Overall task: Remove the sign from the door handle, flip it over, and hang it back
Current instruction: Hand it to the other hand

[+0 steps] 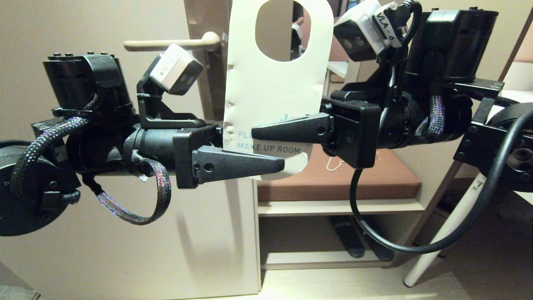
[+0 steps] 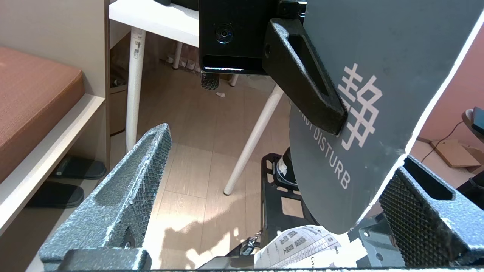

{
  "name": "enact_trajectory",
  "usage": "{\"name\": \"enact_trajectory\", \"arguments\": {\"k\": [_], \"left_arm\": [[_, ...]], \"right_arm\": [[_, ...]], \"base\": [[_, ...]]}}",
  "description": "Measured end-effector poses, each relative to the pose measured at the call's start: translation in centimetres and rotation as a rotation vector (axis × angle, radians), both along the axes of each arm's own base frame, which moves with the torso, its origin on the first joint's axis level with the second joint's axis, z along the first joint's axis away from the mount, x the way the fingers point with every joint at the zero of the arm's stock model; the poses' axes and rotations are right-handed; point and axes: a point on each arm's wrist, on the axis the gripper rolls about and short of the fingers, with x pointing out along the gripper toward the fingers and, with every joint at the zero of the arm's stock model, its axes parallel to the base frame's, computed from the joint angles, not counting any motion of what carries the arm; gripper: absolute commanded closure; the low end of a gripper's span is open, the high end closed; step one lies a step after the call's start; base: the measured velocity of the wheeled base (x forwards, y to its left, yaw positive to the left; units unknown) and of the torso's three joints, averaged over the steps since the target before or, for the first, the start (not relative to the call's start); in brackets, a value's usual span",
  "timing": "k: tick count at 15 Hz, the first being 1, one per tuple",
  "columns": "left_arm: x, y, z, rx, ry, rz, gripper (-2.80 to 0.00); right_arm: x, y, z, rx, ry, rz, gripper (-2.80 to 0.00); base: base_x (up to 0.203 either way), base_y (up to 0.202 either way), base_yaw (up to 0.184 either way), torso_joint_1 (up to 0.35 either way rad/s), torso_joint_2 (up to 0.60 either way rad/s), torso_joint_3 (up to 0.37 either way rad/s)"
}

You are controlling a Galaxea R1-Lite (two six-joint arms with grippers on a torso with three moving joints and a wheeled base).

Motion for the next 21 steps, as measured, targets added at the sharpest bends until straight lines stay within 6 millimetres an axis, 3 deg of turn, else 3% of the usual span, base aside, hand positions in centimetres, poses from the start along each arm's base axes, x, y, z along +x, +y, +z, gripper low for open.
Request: {"name": "enact_trajectory", "arguments": {"k": [10,11,21], "left_arm": [[-0.01,0.01,-0.08,0.002,-0.001,-0.002,-2.80],[0.00,0.00,-0.09,0.002,-0.002,-0.002,0.00],[-0.02,-0.05,-0.12,0.002,0.001,-0.007,0.00]], "right_arm": [[0.16,0.11,-0.17,-0.003,0.004,0.000,0.00],[0.19,0.12,-0.16,-0.003,0.004,0.000,0.00],[0.56,0.40,-0.24,-0.002,0.003,-0.005,0.00]], "base": [[0.000,0.000,0.000,0.000,0.00,0.000],[0.000,0.000,0.000,0.000,0.00,0.000],[0.000,0.000,0.000,0.000,0.00,0.000]]}}
